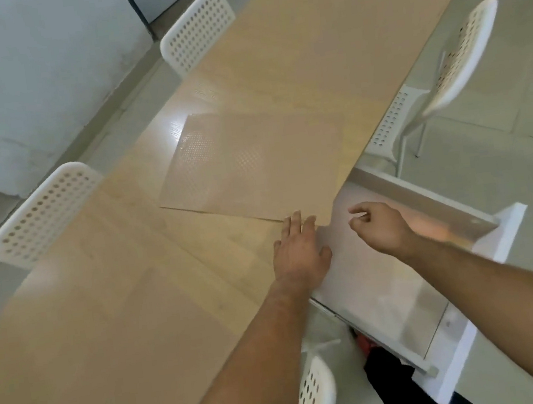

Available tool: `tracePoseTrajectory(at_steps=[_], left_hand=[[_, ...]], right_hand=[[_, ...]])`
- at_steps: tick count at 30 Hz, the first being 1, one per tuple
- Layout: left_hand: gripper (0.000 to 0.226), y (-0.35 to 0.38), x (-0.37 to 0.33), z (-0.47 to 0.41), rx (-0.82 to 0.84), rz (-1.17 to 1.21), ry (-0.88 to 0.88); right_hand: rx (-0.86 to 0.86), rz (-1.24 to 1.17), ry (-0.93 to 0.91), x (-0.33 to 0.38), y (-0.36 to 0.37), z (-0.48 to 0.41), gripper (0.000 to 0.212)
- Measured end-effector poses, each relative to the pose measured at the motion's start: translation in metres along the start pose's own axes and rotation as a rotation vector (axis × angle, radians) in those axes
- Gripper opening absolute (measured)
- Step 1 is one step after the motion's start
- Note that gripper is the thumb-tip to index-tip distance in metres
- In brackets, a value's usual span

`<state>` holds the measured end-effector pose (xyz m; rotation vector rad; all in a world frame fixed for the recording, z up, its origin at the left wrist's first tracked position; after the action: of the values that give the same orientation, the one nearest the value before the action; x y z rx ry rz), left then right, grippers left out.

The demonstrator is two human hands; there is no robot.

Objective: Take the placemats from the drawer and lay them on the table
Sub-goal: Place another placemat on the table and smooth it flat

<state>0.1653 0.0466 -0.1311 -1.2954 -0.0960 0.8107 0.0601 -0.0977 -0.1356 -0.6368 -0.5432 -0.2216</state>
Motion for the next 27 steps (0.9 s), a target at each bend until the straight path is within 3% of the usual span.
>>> tracePoseTrajectory(at_steps=[6,10,14,21,27], left_hand=[[0.063,0.01,-0.014,-0.059,0.019,-0.142,-0.041],[0.04,0.011,-0.015,-0.075,-0.048,-0.123,-0.026],[0.028,-0.004,-0.018,-0.074,-0.116,-0.002,-0.018],[0.025,-0.02,-0.012,-0.074,-0.241,0.321,-0.304],[0.01,-0.024,-0.011,-0.076,-0.222,0.612,-0.516]], right_hand=[[0.098,-0.063,0.019,0.007,0.002,-0.038,0.036],[0.123,-0.117,0.024,0.009,0.006,-0.051,0.038],[0.093,-0.17,0.025,0.01,0.005,-0.053,0.028],[0.055,-0.275,0.013,0.027,0.005,-0.045,0.022],[0.056,-0.338,0.062,0.032,0.006,-0.046,0.018]])
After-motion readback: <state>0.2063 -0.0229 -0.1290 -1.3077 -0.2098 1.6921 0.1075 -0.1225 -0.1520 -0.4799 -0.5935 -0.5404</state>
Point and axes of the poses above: each hand's wrist, its own z-axis away from the middle knuckle, its own y-axis out of the palm, x = y × z, the point moved 3 cm from there along -z, towards the middle knuckle, and after that the axes turned 10 degrees about y, right-handed, at the moved point
